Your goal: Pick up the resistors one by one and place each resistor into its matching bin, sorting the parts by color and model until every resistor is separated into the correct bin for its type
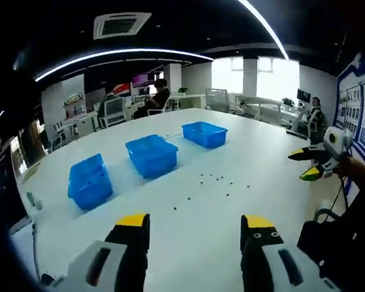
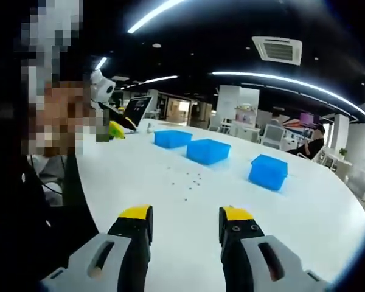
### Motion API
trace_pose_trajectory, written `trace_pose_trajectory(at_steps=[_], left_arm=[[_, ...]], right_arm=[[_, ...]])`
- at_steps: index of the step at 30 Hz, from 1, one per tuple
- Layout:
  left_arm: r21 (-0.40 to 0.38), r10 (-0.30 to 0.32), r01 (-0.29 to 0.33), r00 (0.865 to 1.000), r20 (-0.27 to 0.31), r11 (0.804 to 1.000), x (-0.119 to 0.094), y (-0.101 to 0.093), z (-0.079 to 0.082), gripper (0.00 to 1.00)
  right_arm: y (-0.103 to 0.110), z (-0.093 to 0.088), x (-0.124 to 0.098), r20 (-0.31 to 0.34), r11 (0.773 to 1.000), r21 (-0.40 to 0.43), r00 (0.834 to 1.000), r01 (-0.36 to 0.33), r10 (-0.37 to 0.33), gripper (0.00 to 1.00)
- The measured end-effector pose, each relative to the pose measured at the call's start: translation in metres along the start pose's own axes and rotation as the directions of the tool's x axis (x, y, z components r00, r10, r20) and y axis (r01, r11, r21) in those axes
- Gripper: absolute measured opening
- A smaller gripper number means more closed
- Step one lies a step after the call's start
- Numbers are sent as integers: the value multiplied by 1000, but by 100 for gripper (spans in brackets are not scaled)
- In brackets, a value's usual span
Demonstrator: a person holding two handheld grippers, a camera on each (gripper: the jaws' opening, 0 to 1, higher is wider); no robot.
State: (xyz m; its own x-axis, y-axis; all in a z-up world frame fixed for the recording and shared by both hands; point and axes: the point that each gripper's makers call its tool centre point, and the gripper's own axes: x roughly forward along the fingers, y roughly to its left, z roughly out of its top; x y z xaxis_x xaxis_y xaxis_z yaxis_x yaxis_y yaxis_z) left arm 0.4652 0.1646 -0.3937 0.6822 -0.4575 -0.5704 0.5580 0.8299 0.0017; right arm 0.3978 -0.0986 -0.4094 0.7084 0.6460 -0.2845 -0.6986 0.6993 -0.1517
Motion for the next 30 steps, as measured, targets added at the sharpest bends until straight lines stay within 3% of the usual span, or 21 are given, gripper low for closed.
trace_pose_trajectory(at_steps=[9, 13, 15, 20, 30], left_arm=[[4, -59, 60, 991, -120, 998, 29, 1, 8, 53], [-61, -110, 100, 977, -185, 993, 43, 1, 8, 49], [-59, -105, 93, 967, -230, 994, 47, -5, 5, 48], [-30, -103, 99, 942, -318, 995, 62, 4, 0, 41], [-25, -102, 101, 901, -421, 995, 92, 7, -15, 30]], right_arm=[[5, -7, -3, -20, 1000, 16, 1000, -22, 22, 49], [5, -9, -6, -18, 999, 27, 1000, -24, 24, 49], [6, -11, -7, -20, 999, 30, 999, -25, 26, 49], [5, -15, -8, -23, 999, 40, 999, -26, 27, 49], [4, -23, -13, -31, 998, 63, 999, -18, 20, 48]])
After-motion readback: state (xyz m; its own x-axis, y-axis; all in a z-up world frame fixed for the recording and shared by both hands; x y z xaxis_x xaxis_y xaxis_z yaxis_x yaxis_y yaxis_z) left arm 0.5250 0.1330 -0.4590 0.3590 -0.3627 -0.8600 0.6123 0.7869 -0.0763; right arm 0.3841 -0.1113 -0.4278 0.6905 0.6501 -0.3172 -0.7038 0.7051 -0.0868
